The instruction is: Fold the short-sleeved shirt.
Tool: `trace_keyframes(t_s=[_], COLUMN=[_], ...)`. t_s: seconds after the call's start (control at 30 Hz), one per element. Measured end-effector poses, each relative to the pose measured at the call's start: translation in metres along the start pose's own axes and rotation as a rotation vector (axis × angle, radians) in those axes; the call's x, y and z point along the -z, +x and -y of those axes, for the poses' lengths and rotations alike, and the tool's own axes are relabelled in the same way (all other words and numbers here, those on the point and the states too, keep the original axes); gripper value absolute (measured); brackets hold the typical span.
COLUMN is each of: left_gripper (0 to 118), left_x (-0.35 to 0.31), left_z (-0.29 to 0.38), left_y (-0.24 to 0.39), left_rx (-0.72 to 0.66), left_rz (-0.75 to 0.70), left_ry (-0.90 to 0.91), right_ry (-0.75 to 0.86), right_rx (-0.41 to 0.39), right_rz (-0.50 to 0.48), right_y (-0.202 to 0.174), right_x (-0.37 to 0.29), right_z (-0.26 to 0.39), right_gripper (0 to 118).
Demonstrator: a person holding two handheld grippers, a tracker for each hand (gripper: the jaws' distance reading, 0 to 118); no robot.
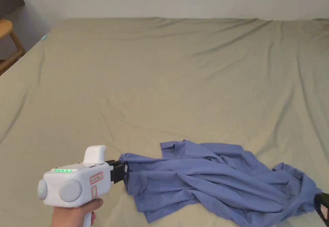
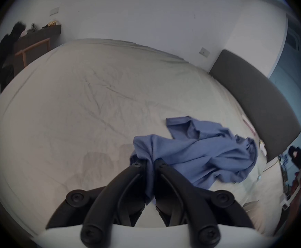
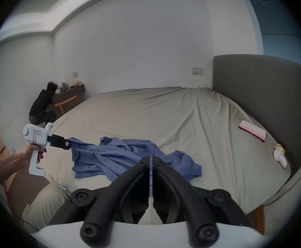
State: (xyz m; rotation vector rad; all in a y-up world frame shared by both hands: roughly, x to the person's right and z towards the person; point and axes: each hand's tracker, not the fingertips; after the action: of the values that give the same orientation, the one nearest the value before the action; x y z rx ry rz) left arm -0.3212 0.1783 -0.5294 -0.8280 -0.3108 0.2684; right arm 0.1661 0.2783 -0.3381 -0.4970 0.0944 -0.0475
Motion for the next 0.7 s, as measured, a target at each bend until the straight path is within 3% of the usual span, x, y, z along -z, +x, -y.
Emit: trace_keyframes(t_s=[0.1,0.13,0.2,0.27,0.3,0.33,0.37,0.43,0.53,0.63,0.7], left_gripper=[7,7,6,6,6,6,6,6,6,6,6], left_x=[-0.006,-0.009,-0.008,-0.012,-0.009,-0.009,-0.009,-0.010,-0.010,-0.013,-0.012], left_z=[0.001,0.001,-0.003,0.000,-0.001,-0.001,0.000,0.000,-0.001,-0.001,-0.001], left_y=[0.009,0.011,0.014,0.020,0.020,0.022,0.022,0.021,0.024,0.030,0.035], left_rx=[-0.011,-0.020,-0.049,-0.001,0.041,0.029,0.013,-0.046,-0.053,0.014,0.049], left_rz=[0.007,0.016,0.023,-0.021,-0.017,-0.042,-0.036,-0.002,-0.033,-0.091,-0.117], left_ry=[0.028,0.035,-0.017,0.037,0.026,0.031,0.033,0.052,0.056,0.079,0.061], right_ry=[-0.019,-0.034,-0.069,-0.125,-0.190,-0.239,-0.259,-0.350,-0.491,-0.555,-0.597], right_rx=[-0.027,-0.029,0.065,0.070,0.074,0.074,0.051,-0.033,-0.291,-0.418,-0.450], right_rz=[-0.053,-0.059,-0.138,-0.213,-0.230,-0.194,-0.178,-0.164,-0.115,-0.073,-0.069], right_y=[-0.003,-0.003,0.002,0.007,0.007,0.005,0.005,0.002,-0.012,-0.019,-0.021], right_x=[0.026,0.038,0.065,0.098,0.117,0.137,0.158,0.205,0.273,0.324,0.351], right_z=[-0.009,-0.014,-0.027,-0.041,-0.049,-0.056,-0.060,-0.073,-0.083,-0.083,-0.078], right_gripper=[33,35,41,60,76,87,95,98,98,98,98])
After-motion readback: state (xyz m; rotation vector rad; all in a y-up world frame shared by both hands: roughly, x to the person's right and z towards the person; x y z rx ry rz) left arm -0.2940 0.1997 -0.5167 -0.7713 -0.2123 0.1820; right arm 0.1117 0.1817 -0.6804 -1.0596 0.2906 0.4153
